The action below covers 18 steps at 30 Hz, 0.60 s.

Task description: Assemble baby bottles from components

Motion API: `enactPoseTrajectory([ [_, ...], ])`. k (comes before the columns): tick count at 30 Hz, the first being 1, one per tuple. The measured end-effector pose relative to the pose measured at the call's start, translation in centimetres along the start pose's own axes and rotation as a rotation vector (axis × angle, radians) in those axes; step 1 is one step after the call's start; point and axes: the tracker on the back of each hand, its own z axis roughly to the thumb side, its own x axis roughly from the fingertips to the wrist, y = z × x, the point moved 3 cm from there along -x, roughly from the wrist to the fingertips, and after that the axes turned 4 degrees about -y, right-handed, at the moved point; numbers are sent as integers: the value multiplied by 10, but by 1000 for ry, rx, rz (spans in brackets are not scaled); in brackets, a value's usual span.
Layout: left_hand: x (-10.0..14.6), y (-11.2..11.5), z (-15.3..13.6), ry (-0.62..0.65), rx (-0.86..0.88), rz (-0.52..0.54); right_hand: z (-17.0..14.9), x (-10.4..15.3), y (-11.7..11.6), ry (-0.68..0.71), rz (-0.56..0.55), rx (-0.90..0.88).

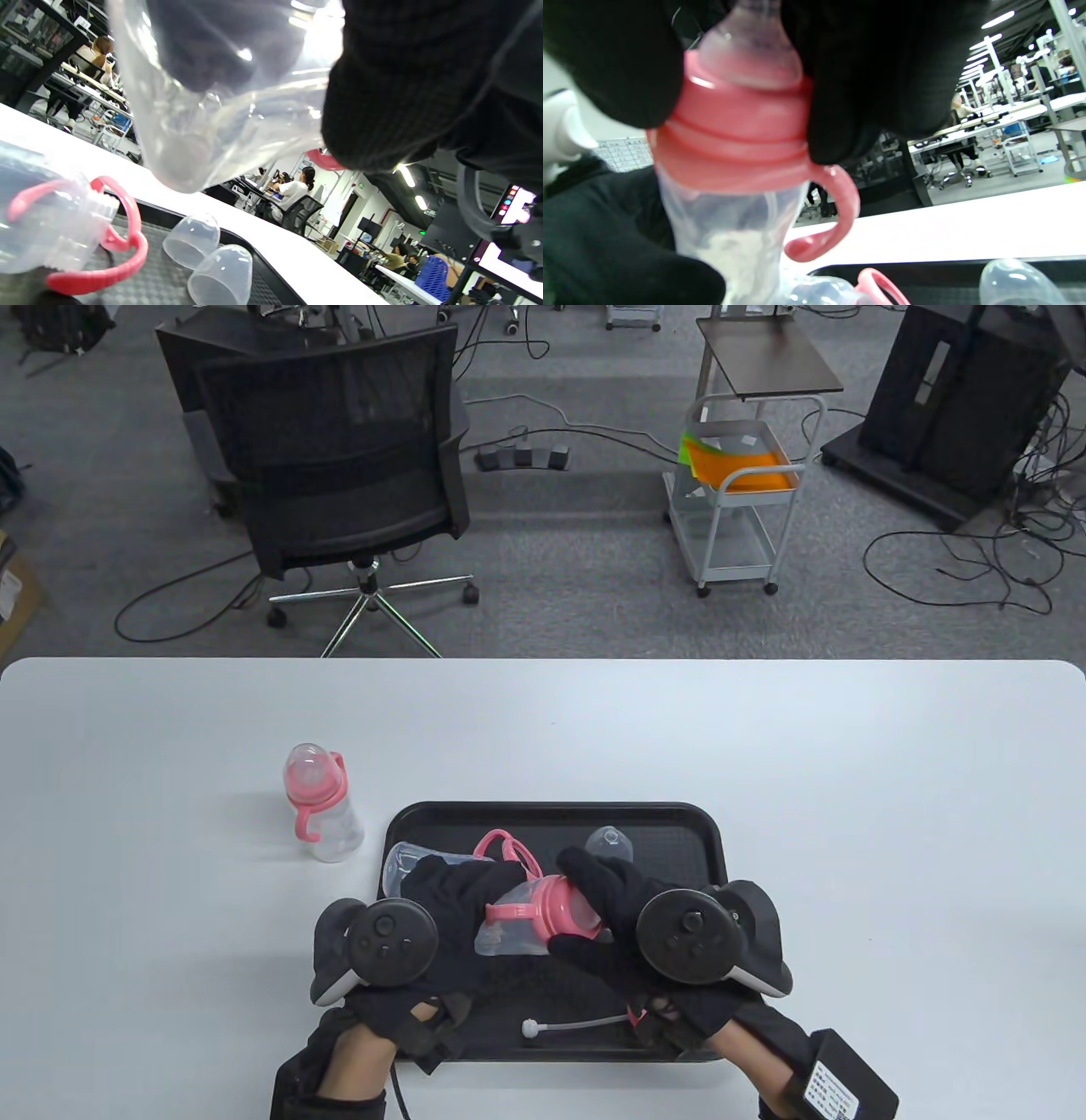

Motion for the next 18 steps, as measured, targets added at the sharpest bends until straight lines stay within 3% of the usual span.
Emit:
enactPoseTrajectory([
  [6,2,-7,-1,-23,-20,45,-6,1,9,-25,-38,-66],
  [8,3,-13,-6,-55,6,71,-12,5,23,-45,-84,-154],
  [13,6,-22,-27,-144,105,131,-33,6,48,-117,-167,-174],
  [18,8,-25,-35,-179,150,154,-67,-7,33,-249,-106,-128],
])
